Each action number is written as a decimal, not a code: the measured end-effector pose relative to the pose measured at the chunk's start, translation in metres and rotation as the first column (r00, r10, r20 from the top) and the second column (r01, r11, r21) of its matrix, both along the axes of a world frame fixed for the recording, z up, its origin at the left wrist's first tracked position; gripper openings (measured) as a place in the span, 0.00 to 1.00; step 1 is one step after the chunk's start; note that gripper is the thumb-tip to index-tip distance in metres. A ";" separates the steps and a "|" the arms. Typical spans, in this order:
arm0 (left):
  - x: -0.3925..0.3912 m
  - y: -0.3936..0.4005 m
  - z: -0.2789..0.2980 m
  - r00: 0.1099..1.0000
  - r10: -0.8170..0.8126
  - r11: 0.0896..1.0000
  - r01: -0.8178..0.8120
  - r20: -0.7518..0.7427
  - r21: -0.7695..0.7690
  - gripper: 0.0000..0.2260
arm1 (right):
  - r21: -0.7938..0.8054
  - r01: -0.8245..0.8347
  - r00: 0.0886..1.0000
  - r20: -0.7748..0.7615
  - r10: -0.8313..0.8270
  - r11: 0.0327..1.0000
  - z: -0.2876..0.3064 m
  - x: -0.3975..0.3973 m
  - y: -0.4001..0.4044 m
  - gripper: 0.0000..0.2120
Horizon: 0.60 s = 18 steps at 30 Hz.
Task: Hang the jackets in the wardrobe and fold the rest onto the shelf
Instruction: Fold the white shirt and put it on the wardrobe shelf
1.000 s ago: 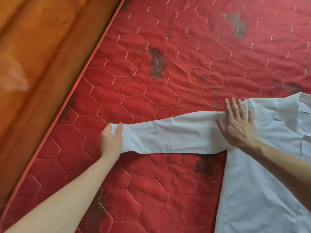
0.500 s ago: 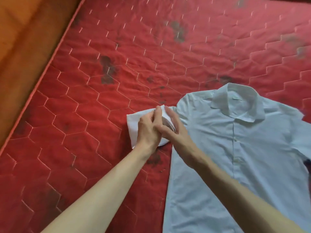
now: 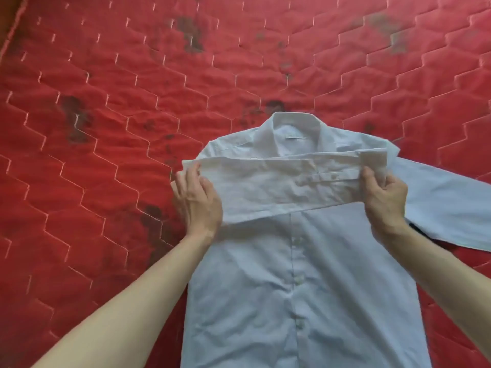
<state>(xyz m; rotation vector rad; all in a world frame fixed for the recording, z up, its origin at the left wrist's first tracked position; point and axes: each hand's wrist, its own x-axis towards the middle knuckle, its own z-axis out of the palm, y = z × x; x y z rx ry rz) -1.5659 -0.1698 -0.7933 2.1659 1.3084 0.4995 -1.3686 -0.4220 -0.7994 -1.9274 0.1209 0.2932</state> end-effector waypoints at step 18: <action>0.039 0.113 -0.038 0.531 -0.618 0.744 0.633 -0.580 -0.212 0.19 | -0.635 -0.076 0.993 0.022 0.116 0.769 -0.051 0.033 -0.060 0.16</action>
